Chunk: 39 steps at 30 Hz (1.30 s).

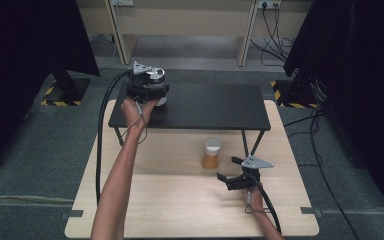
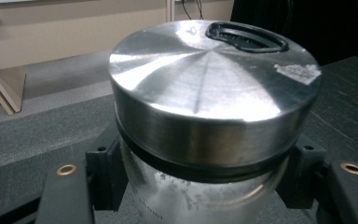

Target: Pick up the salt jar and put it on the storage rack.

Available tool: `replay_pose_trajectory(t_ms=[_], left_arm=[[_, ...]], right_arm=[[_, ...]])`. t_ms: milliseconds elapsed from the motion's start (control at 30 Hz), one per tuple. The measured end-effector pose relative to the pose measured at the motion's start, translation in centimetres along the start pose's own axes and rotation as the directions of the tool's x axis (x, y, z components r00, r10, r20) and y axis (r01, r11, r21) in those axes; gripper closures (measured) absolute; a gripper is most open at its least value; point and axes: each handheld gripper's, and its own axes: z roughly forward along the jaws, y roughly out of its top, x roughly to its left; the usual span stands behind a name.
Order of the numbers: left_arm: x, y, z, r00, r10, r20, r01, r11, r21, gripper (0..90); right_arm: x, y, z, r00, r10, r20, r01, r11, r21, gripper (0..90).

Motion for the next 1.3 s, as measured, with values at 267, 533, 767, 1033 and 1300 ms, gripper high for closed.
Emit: replay_pose_trajectory(t_ms=[267, 533, 767, 1033, 1300], left_arm=[[0.2, -0.3, 0.4, 0.9999, -0.007, -0.010, 0.007, 1.0000, 0.004, 31.5], [-0.1, -0.5, 0.8, 0.9999, 0.006, -0.012, -0.006, 0.9999, 0.012, 31.5], [0.1, -0.8, 0.8, 1.0000, 0.001, -0.004, -0.001, 1.0000, 0.006, 31.0], [2.0, 0.1, 0.5, 0.9947, -0.087, 0.054, 0.084, 0.9946, 0.061, 2.8], [2.2, 0.0, -2.6, 0.9932, -0.105, 0.050, 0.106, 0.9944, -0.002, 0.0]], right_arm=[[0.0, 0.0, 0.0, 1.0000, -0.001, 0.001, 0.001, 1.000, 0.000, 1.1], [0.0, 0.0, 0.0, 1.0000, -0.003, 0.001, 0.003, 1.000, 0.001, 1.1], [0.1, 0.0, 0.0, 1.0000, -0.006, 0.002, 0.006, 1.000, 0.002, 1.1], [0.1, 0.0, 0.0, 1.0000, -0.004, 0.003, 0.004, 1.000, 0.001, 1.1], [0.2, 0.0, 0.0, 1.0000, -0.007, 0.005, 0.007, 1.000, 0.001, 1.1]])
